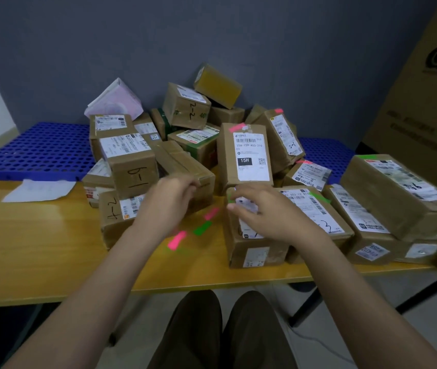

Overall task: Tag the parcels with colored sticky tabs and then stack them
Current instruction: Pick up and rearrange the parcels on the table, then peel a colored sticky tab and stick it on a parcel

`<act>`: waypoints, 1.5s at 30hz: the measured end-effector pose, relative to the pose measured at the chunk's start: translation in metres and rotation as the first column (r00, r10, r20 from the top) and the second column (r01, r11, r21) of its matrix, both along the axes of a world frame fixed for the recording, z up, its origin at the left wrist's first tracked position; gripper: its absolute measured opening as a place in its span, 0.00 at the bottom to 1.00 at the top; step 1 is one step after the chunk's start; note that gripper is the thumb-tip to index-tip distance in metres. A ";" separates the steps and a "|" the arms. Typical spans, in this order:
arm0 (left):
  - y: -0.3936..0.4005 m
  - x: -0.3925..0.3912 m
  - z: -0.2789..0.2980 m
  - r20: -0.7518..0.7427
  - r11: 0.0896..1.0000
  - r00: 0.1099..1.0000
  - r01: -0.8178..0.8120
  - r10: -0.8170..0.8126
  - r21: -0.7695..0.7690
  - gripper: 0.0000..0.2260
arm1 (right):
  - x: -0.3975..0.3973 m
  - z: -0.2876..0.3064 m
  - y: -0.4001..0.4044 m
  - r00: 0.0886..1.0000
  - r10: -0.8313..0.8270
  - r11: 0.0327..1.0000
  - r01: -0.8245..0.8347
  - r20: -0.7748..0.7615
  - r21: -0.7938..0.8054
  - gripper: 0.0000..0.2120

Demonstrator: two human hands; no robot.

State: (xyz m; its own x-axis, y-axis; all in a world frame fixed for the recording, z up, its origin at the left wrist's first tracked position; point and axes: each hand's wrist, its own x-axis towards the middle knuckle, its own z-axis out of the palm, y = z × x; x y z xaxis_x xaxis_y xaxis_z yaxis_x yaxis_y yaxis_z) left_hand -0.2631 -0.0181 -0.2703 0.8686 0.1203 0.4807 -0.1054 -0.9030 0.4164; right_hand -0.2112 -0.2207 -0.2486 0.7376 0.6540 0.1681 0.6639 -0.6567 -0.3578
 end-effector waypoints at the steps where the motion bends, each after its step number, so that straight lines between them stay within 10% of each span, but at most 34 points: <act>1: 0.007 -0.004 0.007 0.118 0.998 0.993 -0.038 0.031 0.052 0.06 | 0.005 0.001 0.010 1.000 0.021 1.000 -0.021 0.016 0.022 0.16; 5: 0.039 -0.009 0.018 0.292 0.926 0.889 -0.376 0.352 0.027 0.15 | 0.023 0.006 0.060 0.995 0.098 0.991 -0.097 0.000 0.097 0.13; 9: 0.068 -0.010 0.018 0.000 0.798 0.861 -0.471 0.508 -0.376 0.33 | 0.023 0.012 0.120 0.989 0.059 0.973 -0.027 -0.133 0.231 0.27; 14: 0.088 -0.006 0.015 -0.272 0.619 0.917 -0.399 0.293 -0.677 0.40 | 0.013 0.021 0.163 0.903 0.121 0.921 0.053 -0.413 0.387 0.24; 21: 0.066 -0.004 0.035 0.046 0.375 0.990 -0.008 0.136 -0.927 0.22 | 0.011 0.020 0.159 0.832 0.356 0.655 0.103 -0.426 0.749 0.16; 33: 0.052 0.012 0.057 0.105 0.153 0.981 0.130 -0.160 -0.980 0.40 | 0.046 0.039 0.078 0.809 0.366 0.541 0.218 -0.460 0.812 0.22; 37: 0.044 0.017 0.058 0.141 0.103 0.978 0.158 -0.151 -0.982 0.26 | 0.048 0.039 0.067 0.780 0.353 0.568 0.260 -0.517 0.781 0.36; 40: 0.041 0.016 0.054 0.172 0.061 0.973 0.183 -0.153 -0.981 0.20 | 0.042 0.042 0.061 0.740 0.337 0.634 0.278 -0.582 0.722 0.26; 45: 0.055 0.006 0.045 0.232 0.069 0.943 0.254 -0.237 -0.965 0.28 | 0.040 0.036 0.043 0.845 0.292 0.663 0.159 -0.448 0.731 0.34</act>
